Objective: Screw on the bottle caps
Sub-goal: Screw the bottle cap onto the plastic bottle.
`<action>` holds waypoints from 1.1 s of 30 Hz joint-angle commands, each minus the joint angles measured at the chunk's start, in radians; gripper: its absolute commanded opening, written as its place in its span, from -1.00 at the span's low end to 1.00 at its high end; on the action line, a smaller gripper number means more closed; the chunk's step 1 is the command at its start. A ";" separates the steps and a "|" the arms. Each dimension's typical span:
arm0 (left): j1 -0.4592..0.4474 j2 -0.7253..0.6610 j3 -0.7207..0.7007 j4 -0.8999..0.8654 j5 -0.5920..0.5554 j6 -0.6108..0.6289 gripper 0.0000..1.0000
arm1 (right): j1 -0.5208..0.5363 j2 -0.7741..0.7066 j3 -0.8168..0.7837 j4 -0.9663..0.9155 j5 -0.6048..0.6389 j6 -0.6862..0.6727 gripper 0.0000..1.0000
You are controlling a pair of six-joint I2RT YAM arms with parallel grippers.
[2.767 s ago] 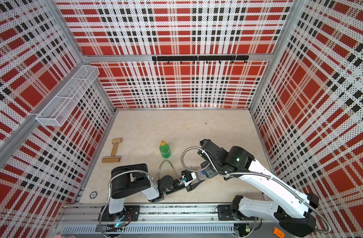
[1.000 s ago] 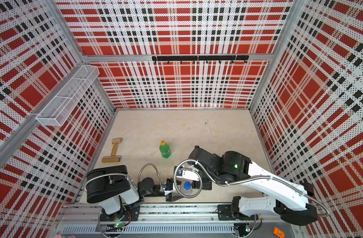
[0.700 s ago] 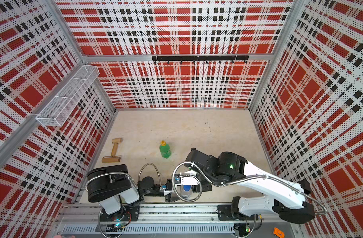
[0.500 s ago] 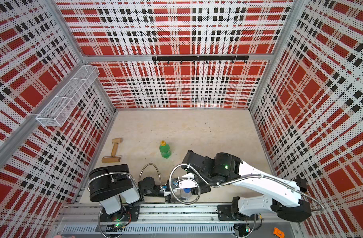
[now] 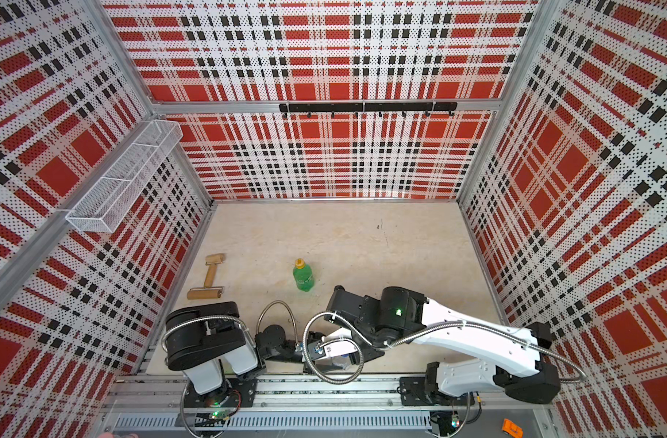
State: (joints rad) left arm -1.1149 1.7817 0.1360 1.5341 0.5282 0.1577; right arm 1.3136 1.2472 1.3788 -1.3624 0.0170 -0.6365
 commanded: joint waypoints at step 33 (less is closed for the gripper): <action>0.002 -0.034 0.006 0.034 -0.074 0.042 0.07 | 0.035 0.020 -0.037 0.105 0.018 0.118 -0.21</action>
State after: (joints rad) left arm -1.1133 1.7733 0.1402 1.5337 0.4797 0.1871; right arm 1.3418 1.2781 1.3472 -1.2995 0.0315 -0.5522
